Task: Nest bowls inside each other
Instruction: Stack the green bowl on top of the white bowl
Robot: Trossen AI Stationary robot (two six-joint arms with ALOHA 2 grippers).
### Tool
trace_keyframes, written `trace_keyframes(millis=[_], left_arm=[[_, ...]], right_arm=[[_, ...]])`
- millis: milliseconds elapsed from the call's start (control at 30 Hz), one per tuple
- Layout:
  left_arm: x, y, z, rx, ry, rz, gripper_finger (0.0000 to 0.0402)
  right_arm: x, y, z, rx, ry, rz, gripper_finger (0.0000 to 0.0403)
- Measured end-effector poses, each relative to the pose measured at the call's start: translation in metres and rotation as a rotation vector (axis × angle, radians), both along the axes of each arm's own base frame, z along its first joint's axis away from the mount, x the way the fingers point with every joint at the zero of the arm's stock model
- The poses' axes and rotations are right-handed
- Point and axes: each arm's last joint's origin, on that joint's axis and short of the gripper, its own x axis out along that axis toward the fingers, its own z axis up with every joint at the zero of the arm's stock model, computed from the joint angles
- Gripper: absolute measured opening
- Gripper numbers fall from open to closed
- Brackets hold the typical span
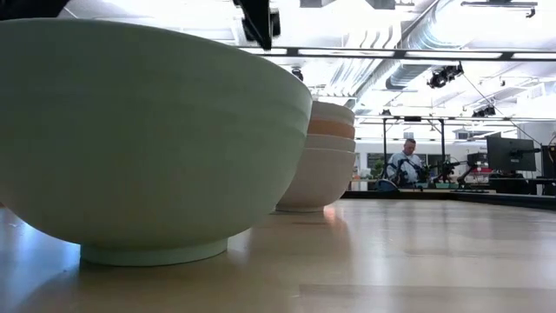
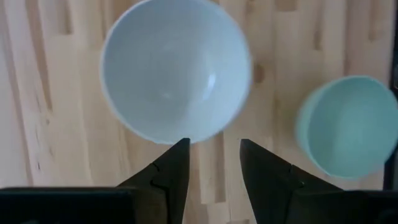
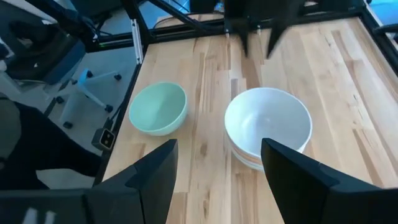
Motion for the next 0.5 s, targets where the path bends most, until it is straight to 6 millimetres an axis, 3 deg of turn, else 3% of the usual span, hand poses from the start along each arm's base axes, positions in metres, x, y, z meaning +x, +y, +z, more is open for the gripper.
trace_keyframes(millis=[100, 300, 500], left_arm=[[-0.003, -0.021, 0.009, 0.003, -0.021, -0.034, 0.0131], [0.001, -0.062, 0.008, 0.038, -0.012, -0.094, 0.0131], [0.003, -0.09, -0.013, 0.087, 0.073, -0.083, 0.0131]], right_arm=[[-0.002, 0.0, 0.001, -0.017, -0.01, 0.01, 0.0224], [-0.005, 0.0, 0.002, -0.039, -0.027, 0.023, 0.0224], [-0.007, 0.001, 0.002, -0.059, -0.026, 0.035, 0.0224]])
